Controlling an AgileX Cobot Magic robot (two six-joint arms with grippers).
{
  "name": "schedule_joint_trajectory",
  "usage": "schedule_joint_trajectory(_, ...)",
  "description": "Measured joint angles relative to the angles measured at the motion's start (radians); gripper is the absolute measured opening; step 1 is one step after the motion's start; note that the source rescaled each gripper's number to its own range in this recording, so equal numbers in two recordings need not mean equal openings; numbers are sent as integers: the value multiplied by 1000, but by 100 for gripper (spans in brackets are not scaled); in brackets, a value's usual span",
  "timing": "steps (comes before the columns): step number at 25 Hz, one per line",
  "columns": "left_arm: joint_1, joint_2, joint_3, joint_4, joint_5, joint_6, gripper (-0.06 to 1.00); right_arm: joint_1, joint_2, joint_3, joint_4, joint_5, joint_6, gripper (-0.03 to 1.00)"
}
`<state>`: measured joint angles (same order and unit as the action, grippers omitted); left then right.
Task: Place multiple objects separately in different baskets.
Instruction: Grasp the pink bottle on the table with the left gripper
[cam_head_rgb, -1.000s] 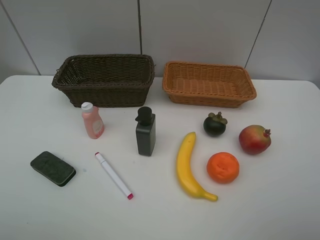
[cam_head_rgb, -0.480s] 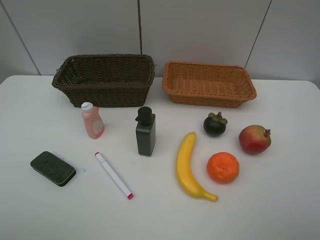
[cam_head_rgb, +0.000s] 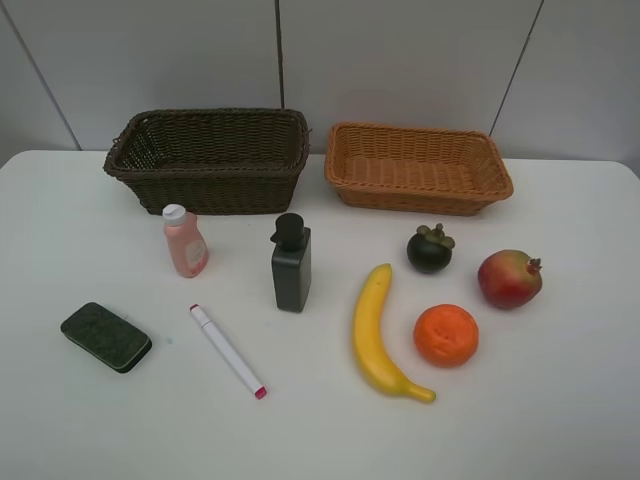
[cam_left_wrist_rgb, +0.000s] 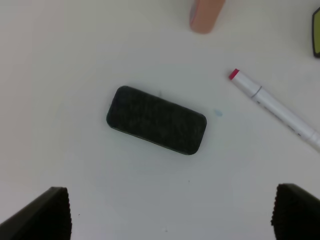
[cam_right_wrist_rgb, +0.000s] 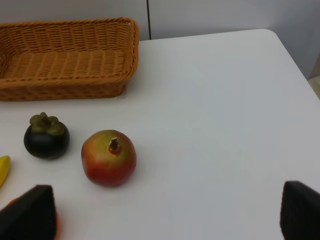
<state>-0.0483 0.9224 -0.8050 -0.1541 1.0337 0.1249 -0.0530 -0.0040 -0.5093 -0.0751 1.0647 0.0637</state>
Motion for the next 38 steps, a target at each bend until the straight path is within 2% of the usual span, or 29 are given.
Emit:
schedule_joint_trajectory(6,-26,357,-240,-29,41,47,100,0,0,0,0,0,0,99)
schedule_joint_trajectory(11,-128,585,-427,-41,81,39,100,0,0,0,0,0,0,99)
schedule_joint_trajectory(19,-246,844,-615,19,97,5,100,0,0,0,0,0,0,99)
schedule_joint_trajectory(22,-288,923,-664,56,93,-19,100,0,0,0,0,0,0,99)
schedule_joint_trajectory(28,-297,1043,-690,112,74,-49,100,0,0,0,0,0,0,99)
schedule_joint_trajectory(38,-297,1125,-691,126,-16,-56,100,0,0,0,0,0,0,99)
